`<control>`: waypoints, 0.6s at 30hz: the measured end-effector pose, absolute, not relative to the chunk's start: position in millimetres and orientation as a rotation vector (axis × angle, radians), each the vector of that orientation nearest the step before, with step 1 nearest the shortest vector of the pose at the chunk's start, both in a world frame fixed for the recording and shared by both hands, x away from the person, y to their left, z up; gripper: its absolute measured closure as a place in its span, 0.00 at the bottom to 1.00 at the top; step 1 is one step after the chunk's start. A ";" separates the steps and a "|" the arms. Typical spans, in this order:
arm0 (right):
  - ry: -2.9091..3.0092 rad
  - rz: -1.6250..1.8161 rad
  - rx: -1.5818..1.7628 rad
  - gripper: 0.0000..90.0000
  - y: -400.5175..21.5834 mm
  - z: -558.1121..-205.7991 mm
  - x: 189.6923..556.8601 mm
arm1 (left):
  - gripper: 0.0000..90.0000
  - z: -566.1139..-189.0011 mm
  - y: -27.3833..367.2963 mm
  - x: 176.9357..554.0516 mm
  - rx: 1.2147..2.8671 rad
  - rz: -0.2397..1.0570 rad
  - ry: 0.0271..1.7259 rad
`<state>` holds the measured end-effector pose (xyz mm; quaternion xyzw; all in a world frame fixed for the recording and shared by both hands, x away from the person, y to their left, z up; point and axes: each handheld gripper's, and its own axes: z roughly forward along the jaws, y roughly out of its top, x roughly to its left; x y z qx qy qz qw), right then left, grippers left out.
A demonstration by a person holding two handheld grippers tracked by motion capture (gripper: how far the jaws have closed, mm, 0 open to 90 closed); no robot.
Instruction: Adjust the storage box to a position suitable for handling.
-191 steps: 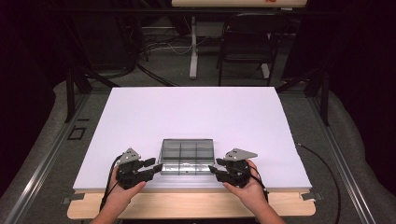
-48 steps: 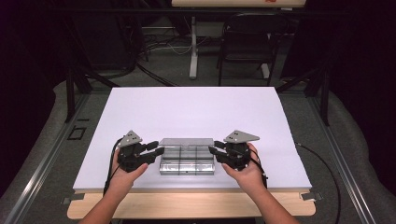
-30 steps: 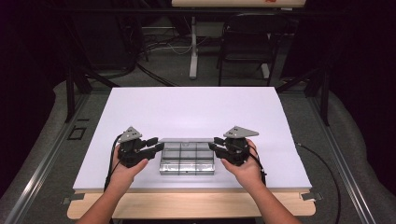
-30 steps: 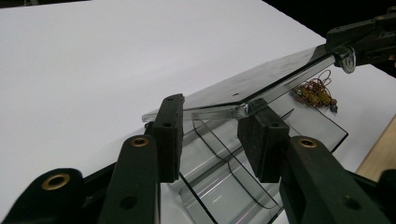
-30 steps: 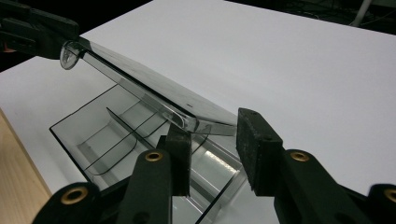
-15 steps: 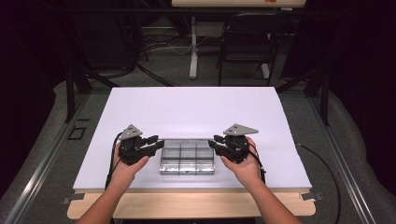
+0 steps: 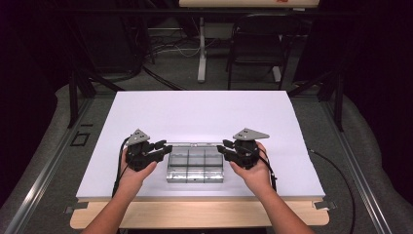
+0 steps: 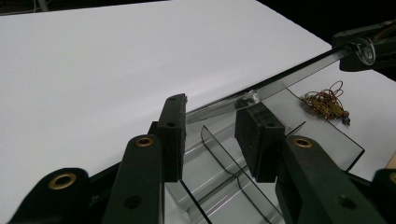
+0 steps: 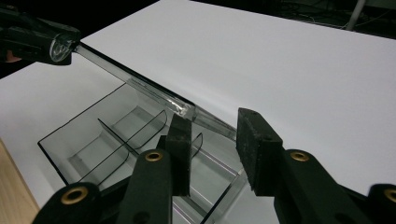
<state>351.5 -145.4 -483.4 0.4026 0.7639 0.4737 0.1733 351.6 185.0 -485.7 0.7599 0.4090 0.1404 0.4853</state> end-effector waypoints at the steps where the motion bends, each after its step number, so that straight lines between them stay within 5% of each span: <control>1: 2.166 1.343 1.142 0.74 -145.4 -483.4 351.5 | 0.71 -485.7 185.0 351.6 1.850 0.342 0.996; 18: 2.155 1.349 1.159 0.74 -145.1 -484.6 357.5 | 0.70 -486.4 184.8 357.0 1.827 0.333 1.010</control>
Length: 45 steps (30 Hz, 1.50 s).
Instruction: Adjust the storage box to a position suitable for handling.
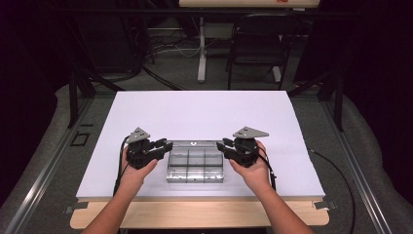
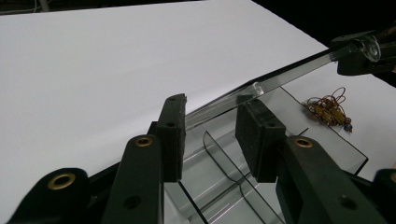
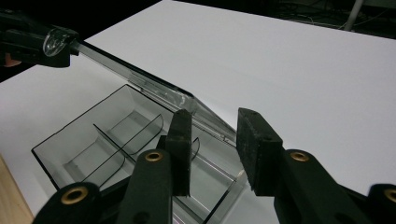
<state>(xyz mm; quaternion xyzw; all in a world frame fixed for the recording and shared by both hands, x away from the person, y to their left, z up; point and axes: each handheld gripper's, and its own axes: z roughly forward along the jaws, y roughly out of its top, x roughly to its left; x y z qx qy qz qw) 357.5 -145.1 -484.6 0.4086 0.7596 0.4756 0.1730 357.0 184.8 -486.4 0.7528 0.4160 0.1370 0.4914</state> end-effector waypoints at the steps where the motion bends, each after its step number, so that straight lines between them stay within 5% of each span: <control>1: 2.155 1.349 1.159 0.74 -145.1 -484.6 357.5 | 0.70 -486.1 185.2 357.3 1.830 0.330 1.010; 45: 2.137 1.342 1.218 0.75 -149.4 -489.2 372.3 | 0.71 -485.8 184.2 373.0 1.820 0.305 1.044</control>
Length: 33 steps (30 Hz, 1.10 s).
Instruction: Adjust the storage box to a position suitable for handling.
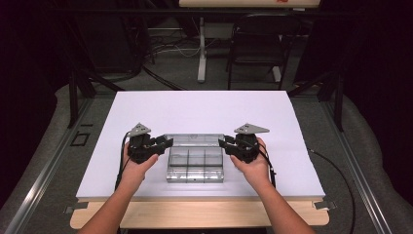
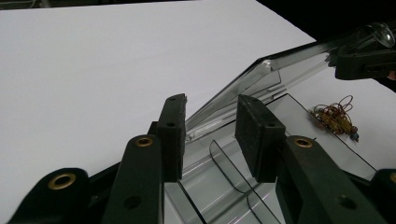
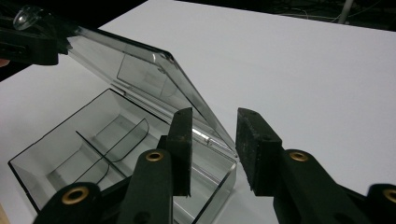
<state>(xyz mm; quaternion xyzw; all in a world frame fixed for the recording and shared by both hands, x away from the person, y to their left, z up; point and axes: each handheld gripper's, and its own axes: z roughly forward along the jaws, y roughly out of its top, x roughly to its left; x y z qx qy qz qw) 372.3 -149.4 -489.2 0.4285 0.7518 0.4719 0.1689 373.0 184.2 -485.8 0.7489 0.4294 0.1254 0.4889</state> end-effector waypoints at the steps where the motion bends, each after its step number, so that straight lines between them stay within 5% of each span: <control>1: 2.137 1.344 1.219 0.75 -149.4 -489.4 372.6 | 0.71 -486.0 184.2 373.3 1.820 0.304 1.046; 33: 2.144 1.331 1.252 0.75 -146.8 -498.0 382.8 | 0.71 -487.1 182.7 382.7 1.813 0.297 1.066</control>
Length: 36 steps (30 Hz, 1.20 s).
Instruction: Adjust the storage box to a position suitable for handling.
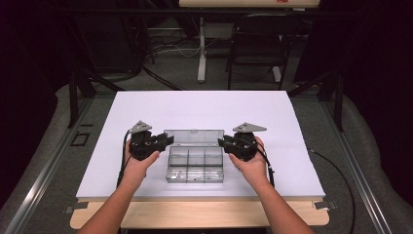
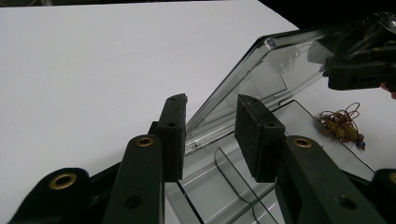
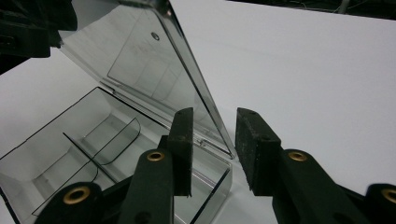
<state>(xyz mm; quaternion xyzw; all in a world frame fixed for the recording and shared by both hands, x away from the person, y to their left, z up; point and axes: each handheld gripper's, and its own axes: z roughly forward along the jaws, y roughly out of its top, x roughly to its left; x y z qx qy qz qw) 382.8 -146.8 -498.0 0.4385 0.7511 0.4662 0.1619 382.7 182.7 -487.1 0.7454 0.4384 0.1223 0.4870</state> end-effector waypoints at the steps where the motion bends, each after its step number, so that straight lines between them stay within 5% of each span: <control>1: 2.144 1.328 1.251 0.75 -146.7 -498.4 383.1 | 0.71 -487.3 182.6 383.1 1.812 0.297 1.066; 36: 2.144 1.336 1.276 0.77 -143.7 -502.8 389.3 | 0.71 -490.4 181.9 392.0 1.806 0.286 1.086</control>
